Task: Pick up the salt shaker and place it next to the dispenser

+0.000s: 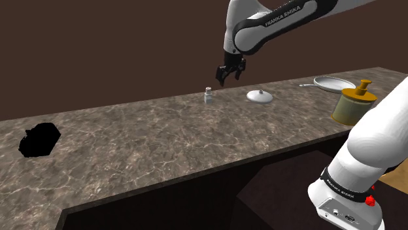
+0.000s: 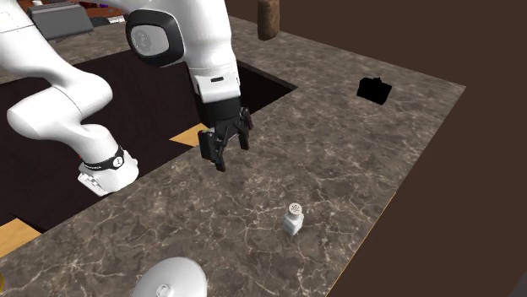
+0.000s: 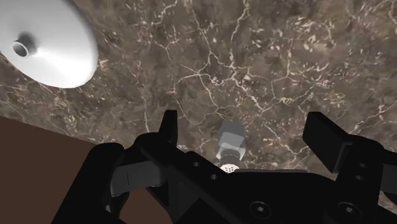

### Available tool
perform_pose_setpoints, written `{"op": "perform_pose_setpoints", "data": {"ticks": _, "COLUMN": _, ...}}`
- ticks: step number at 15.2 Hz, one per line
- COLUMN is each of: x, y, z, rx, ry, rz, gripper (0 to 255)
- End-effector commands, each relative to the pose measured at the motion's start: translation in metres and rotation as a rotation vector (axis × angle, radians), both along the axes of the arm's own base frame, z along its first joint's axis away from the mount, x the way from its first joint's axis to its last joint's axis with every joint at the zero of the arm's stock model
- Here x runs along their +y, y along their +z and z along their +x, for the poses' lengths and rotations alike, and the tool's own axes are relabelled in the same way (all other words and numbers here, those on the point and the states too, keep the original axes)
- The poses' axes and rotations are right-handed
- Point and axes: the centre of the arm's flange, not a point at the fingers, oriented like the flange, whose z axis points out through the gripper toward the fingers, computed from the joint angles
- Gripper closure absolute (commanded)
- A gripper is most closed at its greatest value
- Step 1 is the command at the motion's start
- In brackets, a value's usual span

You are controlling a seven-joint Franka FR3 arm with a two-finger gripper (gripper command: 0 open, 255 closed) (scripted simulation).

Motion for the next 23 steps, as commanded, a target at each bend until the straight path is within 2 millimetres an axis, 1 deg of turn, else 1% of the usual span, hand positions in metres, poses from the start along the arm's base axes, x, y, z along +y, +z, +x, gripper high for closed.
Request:
{"op": "perform_pose_setpoints", "data": {"ticks": 1, "x": 0.0, "y": -0.013, "z": 0.022, "rx": -0.013, "ry": -0.016, "rz": 0.003, "gripper": 0}}
{"op": "perform_pose_setpoints", "data": {"ticks": 12, "x": -0.01, "y": -0.087, "z": 0.138, "rx": -0.076, "ry": -0.1, "rz": 0.014, "gripper": 0}}
{"op": "perform_pose_setpoints", "data": {"ticks": 19, "x": -0.017, "y": -0.122, "z": 0.147, "rx": -0.076, "ry": -0.1, "rz": 0.014, "gripper": 0}}
{"op": "perform_pose_setpoints", "data": {"ticks": 20, "x": -0.017, "y": -0.125, "z": 0.148, "rx": -0.076, "ry": -0.1, "rz": 0.014, "gripper": 0}}
{"op": "perform_pose_setpoints", "data": {"ticks": 23, "x": -0.017, "y": -0.125, "z": 0.148, "rx": -0.076, "ry": -0.1, "rz": 0.014, "gripper": 0}}
